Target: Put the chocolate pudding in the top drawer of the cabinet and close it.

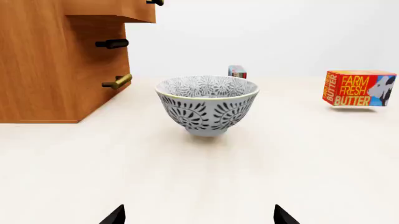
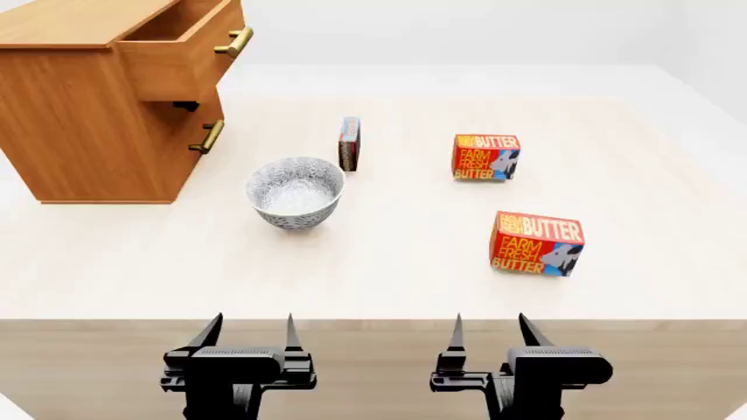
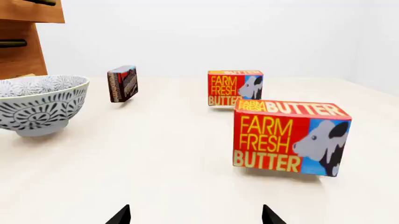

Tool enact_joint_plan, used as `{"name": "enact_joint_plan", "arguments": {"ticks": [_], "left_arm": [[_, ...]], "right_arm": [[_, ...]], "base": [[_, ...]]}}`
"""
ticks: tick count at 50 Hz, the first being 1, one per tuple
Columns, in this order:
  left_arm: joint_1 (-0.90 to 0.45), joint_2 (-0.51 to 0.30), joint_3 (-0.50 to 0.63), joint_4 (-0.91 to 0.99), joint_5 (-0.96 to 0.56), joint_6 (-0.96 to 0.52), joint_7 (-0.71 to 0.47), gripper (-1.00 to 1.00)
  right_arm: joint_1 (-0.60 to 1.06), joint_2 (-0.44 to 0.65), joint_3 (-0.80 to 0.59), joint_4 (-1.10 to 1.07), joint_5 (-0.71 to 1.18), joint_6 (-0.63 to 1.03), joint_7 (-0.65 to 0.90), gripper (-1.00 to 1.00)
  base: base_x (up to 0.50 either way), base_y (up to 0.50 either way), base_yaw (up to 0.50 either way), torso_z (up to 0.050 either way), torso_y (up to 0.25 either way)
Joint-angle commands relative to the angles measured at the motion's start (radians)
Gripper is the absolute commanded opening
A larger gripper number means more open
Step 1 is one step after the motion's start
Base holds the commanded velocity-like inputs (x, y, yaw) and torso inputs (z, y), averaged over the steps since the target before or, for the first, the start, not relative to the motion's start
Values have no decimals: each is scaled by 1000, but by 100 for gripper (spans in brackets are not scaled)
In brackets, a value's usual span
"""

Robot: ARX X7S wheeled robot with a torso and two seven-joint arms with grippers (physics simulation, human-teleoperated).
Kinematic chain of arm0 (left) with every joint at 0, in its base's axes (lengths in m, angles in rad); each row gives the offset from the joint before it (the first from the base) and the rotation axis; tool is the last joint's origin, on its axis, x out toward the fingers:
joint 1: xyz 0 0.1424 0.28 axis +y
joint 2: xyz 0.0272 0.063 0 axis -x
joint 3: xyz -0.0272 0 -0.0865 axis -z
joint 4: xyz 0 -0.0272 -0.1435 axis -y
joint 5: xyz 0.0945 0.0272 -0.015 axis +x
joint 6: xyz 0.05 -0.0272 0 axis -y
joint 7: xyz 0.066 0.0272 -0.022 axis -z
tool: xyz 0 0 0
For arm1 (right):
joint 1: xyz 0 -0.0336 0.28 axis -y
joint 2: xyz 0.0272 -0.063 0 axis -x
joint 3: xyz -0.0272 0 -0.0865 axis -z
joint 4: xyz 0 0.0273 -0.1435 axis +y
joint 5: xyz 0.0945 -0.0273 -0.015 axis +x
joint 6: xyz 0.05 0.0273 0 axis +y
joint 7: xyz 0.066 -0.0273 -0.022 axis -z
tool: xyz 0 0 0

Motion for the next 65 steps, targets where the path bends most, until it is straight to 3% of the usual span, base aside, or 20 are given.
{"name": "enact_joint_plan", "arguments": {"ticks": [1, 16, 27, 33, 41, 46, 49, 57, 65], "left_arm": [[5, -15, 16, 7, -22, 0, -17, 100], [17, -60, 50, 90, -101, -42, -43, 100], [-53, -118, 40, 302, -117, -263, -80, 100], [-123, -158, 33, 445, -203, -490, -44, 100], [-373, -221, 14, 600, -276, -822, -49, 100], [-489, -234, -3, 612, -311, -935, -50, 100], [-631, -243, -18, 561, -338, -1033, -45, 100], [-889, -244, -35, 358, -363, -1112, -23, 100], [-1156, -237, 14, 73, -331, -1080, -1, 100]], "right_arm": [[-1, 15, -20, -3, 14, 2, 21, 100], [3, 54, -63, -32, 59, 34, 69, 100], [99, 87, -72, -188, 77, 204, 91, 100], [200, 111, -75, -239, 87, 312, 91, 100], [430, 148, -81, -265, 98, 516, 79, 100], [534, 154, -88, -223, 95, 564, 79, 100], [660, 167, -102, -166, 89, 626, 67, 100], [912, 175, -129, -13, 86, 703, 38, 100], [1165, 184, -166, 178, 68, 707, 5, 100]], "base": [[0, 0, 0, 0, 0], [0, 0, 0, 17, 0], [0, 0, 0, 50, 0], [0, 0, 0, 50, 0], [0, 0, 0, 50, 0], [0, 0, 0, 50, 0], [0, 0, 0, 50, 0], [0, 0, 0, 50, 0], [0, 0, 0, 50, 0]]}}
